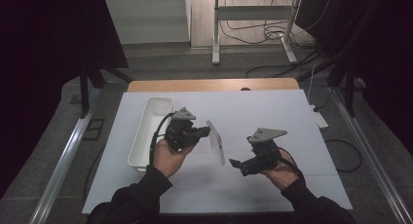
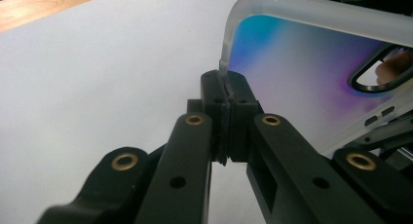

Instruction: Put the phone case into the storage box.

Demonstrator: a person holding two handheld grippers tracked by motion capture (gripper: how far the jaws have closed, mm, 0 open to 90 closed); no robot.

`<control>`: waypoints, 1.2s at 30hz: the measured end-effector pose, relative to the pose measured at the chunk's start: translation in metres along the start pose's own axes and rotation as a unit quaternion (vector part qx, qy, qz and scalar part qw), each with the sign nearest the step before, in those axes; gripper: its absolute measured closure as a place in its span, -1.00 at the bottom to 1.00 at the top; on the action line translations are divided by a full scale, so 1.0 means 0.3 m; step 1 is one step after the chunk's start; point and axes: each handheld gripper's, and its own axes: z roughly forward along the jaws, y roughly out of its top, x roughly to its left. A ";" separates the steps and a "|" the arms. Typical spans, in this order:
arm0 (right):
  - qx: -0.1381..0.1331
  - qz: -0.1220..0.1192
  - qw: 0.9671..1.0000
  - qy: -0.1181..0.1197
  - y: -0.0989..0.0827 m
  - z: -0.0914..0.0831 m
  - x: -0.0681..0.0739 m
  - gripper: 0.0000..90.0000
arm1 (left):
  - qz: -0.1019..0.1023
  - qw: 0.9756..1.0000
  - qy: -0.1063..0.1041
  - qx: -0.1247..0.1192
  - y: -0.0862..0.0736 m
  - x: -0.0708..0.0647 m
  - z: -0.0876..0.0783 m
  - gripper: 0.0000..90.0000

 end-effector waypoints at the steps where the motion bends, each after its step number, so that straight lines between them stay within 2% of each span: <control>1: 0.000 0.001 1.000 -0.001 -0.002 -0.005 -0.003 -1.00 | 0.000 1.000 0.000 0.000 0.000 0.002 -0.001 0.96; 9: 0.006 0.007 1.000 -0.007 -0.019 -0.031 -0.017 -1.00 | -0.002 1.000 0.003 0.007 0.003 0.022 -0.012 0.96; 25: 0.024 0.019 0.999 -0.025 -0.063 -0.085 -0.042 -0.96 | -0.021 1.000 0.003 0.007 0.022 0.099 -0.059 0.96; 36: 0.015 0.022 0.999 -0.032 -0.095 -0.137 -0.057 -0.96 | -0.038 0.999 0.006 0.010 0.036 0.153 -0.099 0.96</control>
